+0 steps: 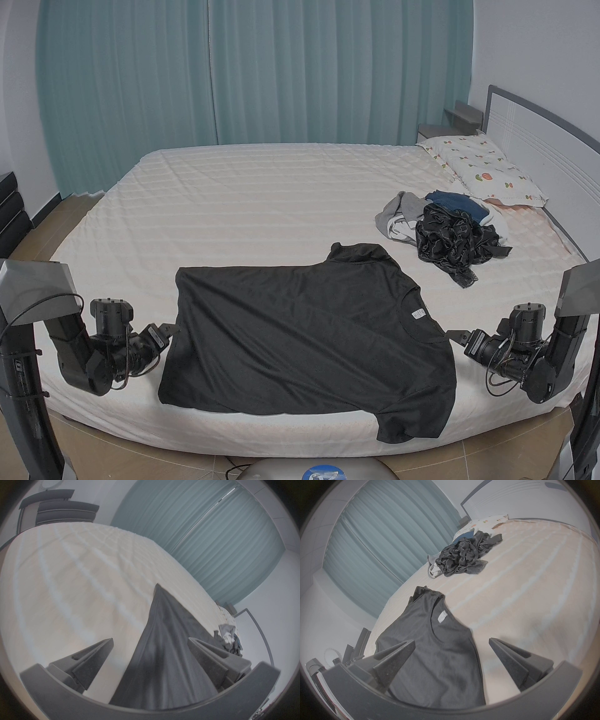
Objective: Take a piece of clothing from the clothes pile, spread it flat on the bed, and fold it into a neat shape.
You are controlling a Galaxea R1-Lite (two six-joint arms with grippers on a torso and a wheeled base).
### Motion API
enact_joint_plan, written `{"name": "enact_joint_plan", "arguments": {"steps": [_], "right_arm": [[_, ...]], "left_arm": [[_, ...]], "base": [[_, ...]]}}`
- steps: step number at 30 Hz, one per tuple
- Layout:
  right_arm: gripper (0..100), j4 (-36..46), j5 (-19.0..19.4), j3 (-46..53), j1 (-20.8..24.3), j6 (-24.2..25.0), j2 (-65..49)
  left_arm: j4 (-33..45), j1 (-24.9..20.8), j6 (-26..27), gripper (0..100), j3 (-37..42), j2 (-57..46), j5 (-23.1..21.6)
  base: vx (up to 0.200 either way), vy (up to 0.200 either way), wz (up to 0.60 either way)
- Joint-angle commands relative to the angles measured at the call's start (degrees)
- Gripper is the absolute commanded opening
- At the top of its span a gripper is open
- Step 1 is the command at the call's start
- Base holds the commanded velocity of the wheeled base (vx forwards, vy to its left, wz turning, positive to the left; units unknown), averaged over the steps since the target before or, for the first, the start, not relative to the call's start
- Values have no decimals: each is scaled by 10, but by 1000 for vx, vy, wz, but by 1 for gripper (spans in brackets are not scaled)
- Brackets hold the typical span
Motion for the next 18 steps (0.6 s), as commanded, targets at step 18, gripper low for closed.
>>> {"name": "enact_joint_plan", "arguments": {"steps": [18], "right_arm": [[100,-78,21,106,35,19,-9]], "left_arm": [[-31,-22,73,100,127,4,-64]], "base": [[0,0,0]]}}
